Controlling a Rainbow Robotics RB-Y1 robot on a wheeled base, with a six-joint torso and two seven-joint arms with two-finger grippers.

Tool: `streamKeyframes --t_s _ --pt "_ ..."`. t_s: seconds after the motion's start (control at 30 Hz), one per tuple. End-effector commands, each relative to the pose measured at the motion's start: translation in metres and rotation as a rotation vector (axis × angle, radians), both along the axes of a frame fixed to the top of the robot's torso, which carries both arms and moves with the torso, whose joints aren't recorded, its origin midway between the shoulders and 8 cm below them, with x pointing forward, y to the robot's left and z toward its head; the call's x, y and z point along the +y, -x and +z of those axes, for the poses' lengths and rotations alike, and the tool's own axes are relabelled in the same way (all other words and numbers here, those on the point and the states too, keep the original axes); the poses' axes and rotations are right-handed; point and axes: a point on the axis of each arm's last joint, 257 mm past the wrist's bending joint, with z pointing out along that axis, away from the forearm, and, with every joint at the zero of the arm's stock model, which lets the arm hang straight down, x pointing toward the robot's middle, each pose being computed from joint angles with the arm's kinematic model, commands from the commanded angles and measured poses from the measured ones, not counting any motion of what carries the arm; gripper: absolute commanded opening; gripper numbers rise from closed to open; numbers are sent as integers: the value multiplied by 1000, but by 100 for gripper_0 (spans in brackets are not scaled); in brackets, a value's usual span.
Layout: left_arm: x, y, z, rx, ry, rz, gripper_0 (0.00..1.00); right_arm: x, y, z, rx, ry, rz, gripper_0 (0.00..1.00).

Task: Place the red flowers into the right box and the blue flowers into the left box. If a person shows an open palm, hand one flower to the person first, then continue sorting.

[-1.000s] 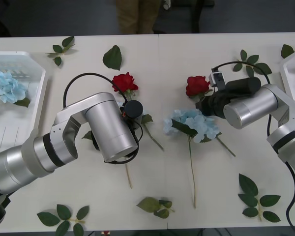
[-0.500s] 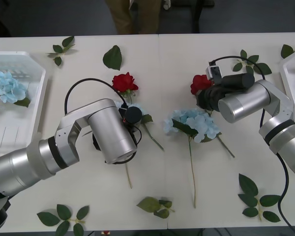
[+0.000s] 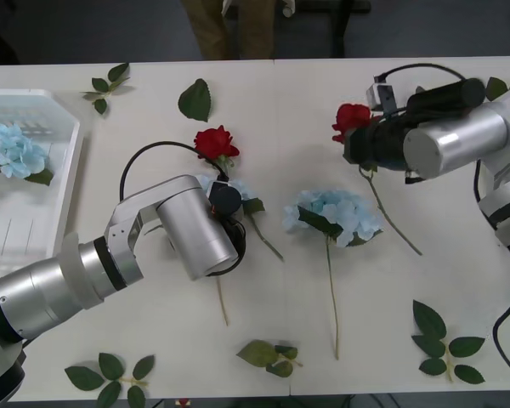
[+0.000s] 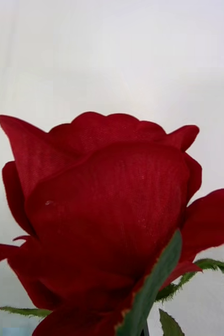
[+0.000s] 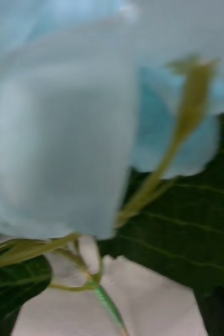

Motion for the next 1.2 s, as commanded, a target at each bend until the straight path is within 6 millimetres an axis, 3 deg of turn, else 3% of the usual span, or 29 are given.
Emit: streamKeyframes --t_s 0.03,0.07,0.17,0.27,0.4,0.53,0.6,0.73,0.87,0.97,1.17,1.2 --pt "11 3 -18 11 -35 17 0 -47 -1 95 -81 39 1 0" --pt "10 2 -18 11 -35 17 0 -55 1 102 -77 48 -7 0" --pt "12 2 -18 10 -38 17 0 -103 13 142 -87 108 -59 0" --pt "13 2 -18 8 -40 18 0 -147 25 164 -68 164 -100 0" --pt "16 0 -18 4 -46 17 0 -244 41 178 -13 298 -236 0" --pt "22 -4 -15 -4 -59 16 0 -318 52 176 34 393 -323 0" --pt "27 -9 -9 -15 -72 13 0 -361 56 164 61 439 -378 0" --pt "46 -15 13 6 -92 46 0 -422 57 131 72 483 -457 0" --pt "64 -18 54 45 -100 44 0 -460 57 88 56 491 -527 0" --pt "77 -15 91 95 -83 34 0 -469 53 64 29 496 -550 0" --pt "109 -11 159 177 -63 -5 0 -456 46 46 26 475 -548 0" --pt "118 -11 173 184 -65 -1 0 -454 45 45 26 466 -547 4"
